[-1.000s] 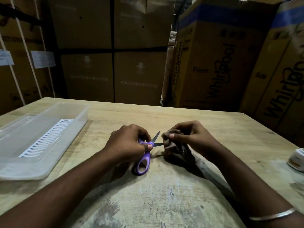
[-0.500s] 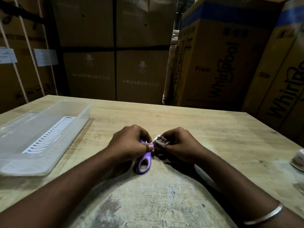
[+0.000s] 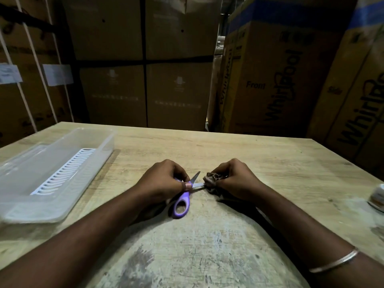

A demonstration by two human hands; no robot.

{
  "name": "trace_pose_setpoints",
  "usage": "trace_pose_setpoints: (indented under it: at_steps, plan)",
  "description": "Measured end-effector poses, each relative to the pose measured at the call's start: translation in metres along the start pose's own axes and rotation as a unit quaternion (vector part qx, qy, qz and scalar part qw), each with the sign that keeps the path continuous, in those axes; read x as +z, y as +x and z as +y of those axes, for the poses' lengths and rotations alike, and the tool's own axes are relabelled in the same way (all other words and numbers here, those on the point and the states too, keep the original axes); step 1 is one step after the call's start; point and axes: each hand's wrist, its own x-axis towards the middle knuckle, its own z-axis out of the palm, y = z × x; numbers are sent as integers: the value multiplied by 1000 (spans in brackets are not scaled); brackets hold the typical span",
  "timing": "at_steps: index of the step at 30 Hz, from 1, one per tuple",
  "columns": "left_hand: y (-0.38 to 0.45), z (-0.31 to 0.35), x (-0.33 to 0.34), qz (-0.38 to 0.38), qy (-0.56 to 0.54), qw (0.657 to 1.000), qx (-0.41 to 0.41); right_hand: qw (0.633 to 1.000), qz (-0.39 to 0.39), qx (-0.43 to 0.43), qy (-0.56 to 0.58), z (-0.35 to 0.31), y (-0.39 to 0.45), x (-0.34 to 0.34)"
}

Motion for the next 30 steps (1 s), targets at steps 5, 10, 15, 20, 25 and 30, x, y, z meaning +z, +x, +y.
trace_pose_setpoints:
  at_steps: [5, 10, 15, 20, 25, 30]
  plan:
    - [0, 1, 2, -22, -16, 999, -31, 996, 11, -78, -29, -8, -5, 10]
    - [2, -1, 4, -6, -38, 996, -82, 978, 102, -142, -113, -7, -5, 9]
    - [3, -2, 5, -7, -32, 996, -88, 963, 15, -214, -164, -13, -8, 21]
    - [2, -2, 7, 2, -42, 995, -90, 960, 12, -189, -206, -12, -2, 16]
    - [1, -2, 7, 7, -48, 995, -88, 964, 23, -189, -187, -15, -7, 19]
    - [1, -1, 6, 7, -50, 995, -86, 965, 25, -164, -205, -17, -3, 16]
